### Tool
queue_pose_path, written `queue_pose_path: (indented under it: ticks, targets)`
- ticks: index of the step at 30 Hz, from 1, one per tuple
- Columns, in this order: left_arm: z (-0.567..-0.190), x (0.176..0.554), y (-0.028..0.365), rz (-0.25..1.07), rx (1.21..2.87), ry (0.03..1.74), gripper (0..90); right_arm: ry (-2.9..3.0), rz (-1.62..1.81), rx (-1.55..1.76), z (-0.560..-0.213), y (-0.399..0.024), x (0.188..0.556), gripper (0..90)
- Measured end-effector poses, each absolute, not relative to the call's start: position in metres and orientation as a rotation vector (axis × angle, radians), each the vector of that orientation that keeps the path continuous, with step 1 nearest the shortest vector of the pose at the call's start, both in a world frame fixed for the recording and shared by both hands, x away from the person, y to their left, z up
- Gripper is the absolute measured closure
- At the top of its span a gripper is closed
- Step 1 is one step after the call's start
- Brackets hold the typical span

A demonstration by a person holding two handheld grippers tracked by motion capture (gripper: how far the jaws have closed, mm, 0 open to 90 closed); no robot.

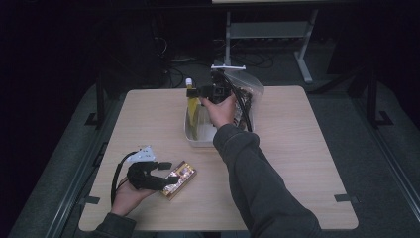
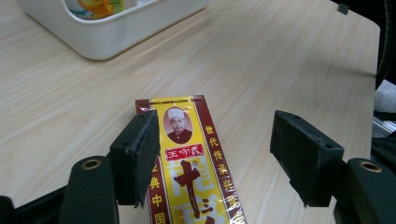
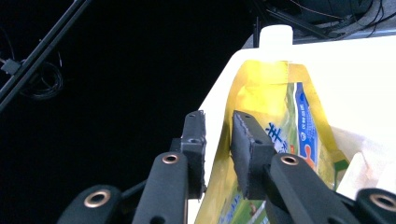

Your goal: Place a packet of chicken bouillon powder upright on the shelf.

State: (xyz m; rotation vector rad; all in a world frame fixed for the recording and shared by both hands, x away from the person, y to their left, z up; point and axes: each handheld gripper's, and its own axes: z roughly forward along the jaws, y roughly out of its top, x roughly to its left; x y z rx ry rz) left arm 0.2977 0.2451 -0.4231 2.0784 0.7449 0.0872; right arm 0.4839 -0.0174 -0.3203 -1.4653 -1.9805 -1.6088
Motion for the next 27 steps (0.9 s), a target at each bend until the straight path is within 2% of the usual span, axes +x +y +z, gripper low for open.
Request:
queue_pose_path:
  ticks: [21, 27]
  targets:
    - [-0.424, 0.297, 0.244, 0.103, 2.095, 0.75, 28.9, -1.987, -1.593, -1.396, -0.311, -0.029, 0.469, 69.4]
    - [-0.425, 0.297, 0.244, 0.1, 2.1, 0.75, 28.6, -1.988, -1.593, -1.372, -0.309, -0.033, 0.466, 65.6]
